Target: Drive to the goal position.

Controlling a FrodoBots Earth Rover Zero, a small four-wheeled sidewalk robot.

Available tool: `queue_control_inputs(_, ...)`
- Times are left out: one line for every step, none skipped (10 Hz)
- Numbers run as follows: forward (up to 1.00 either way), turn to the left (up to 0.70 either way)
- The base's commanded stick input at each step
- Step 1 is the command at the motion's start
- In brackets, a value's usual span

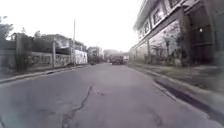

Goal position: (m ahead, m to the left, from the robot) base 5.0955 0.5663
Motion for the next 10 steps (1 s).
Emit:
queue_control_inputs(1.00, 0.00)
queue_control_inputs(1.00, 0.00)
queue_control_inputs(1.00, 0.00)
queue_control_inputs(1.00, 0.00)
queue_control_inputs(1.00, 0.00)
queue_control_inputs(1.00, 0.00)
queue_control_inputs(1.00, 0.00)
queue_control_inputs(1.00, 0.00)
queue_control_inputs(1.00, 0.00)
queue_control_inputs(1.00, 0.00)
